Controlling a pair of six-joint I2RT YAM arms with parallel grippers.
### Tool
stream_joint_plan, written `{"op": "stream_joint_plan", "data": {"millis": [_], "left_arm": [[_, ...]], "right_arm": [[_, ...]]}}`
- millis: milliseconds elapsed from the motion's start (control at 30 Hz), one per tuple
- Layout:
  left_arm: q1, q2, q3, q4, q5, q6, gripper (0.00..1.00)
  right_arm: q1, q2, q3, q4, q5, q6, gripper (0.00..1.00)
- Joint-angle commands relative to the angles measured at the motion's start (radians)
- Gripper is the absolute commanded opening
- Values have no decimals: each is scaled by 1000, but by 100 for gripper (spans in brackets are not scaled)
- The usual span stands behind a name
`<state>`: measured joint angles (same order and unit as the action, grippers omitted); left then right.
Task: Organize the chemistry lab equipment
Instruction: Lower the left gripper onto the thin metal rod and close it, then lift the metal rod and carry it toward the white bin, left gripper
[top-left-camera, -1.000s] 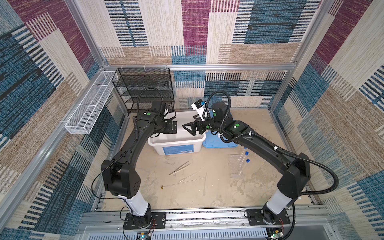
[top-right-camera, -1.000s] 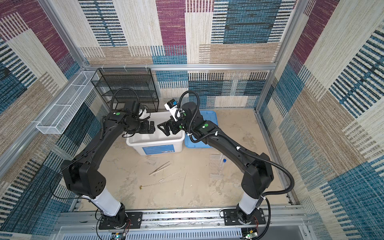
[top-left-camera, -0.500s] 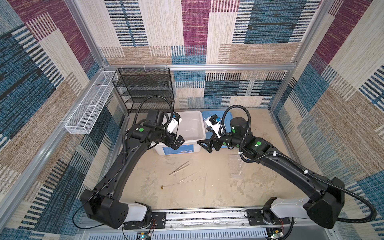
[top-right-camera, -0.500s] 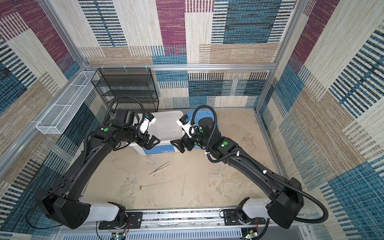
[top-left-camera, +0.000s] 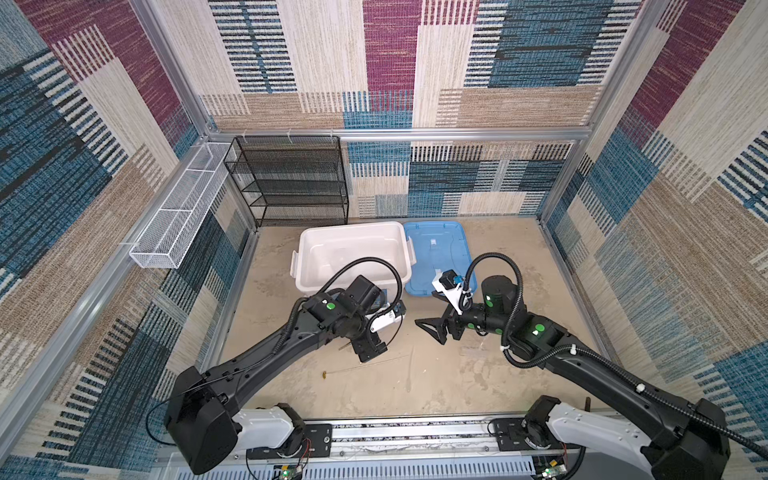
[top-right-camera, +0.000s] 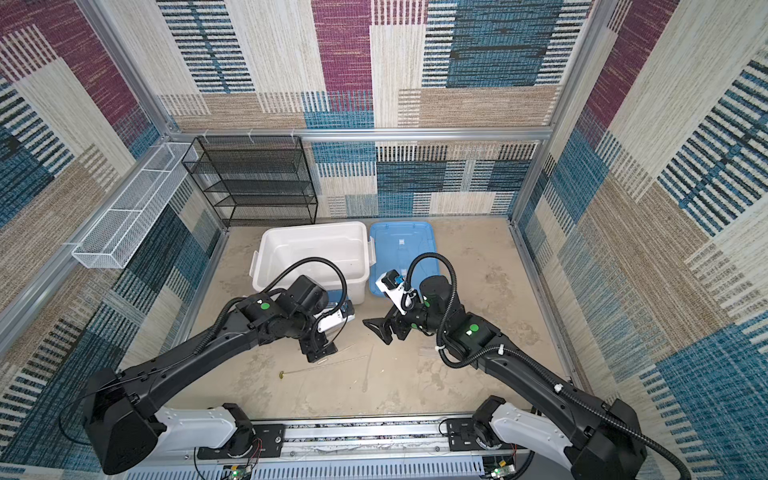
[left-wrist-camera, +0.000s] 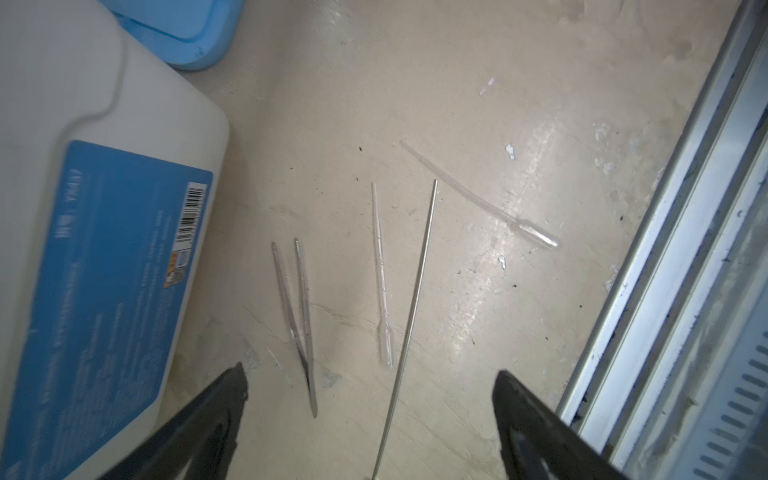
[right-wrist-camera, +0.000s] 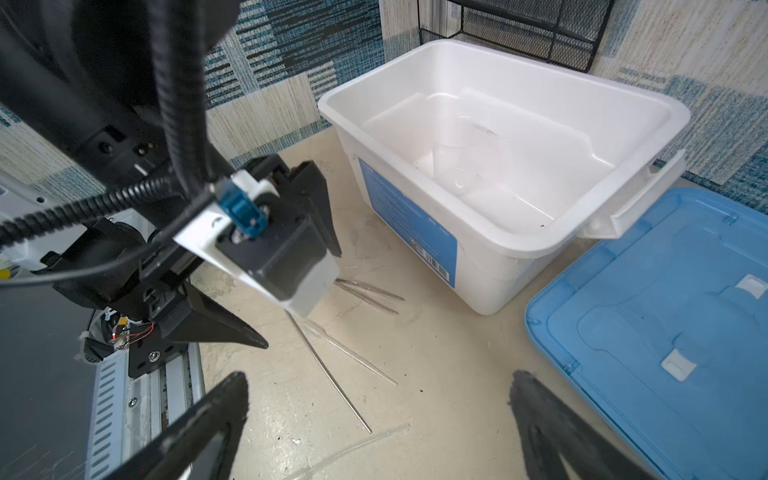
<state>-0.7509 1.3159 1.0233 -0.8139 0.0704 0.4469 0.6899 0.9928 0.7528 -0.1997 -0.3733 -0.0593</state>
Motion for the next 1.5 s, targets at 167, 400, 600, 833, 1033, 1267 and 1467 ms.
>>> {"op": "stream_joint_plan", "data": {"millis": [167,400,600,833,1033,1267,1467], "left_arm": [[-82,56,-134,67,-112,-4,79],[-105,121,-156,114,-107,-52,62],[-128,210,-141,129,-86,-50,48],[-131,266,-147,133,-96,-53,45],[-131,271,-150,131,-76,-44,37],[-132,285,-170,110,-102,-55,32],[-135,304,-180,90,-121,-64,28]], "right_arm": [[1,-68,-150,162,-7,135,99],[2,-36,-190,198,6,197,98],[2,-63,-218,214,36,192,98],[2,-110,-256,238,36,222,97],[1,-100,-255,233,36,222,97],[1,-91,-238,224,36,213,97],[0,-92,-234,215,37,213,97]]}}
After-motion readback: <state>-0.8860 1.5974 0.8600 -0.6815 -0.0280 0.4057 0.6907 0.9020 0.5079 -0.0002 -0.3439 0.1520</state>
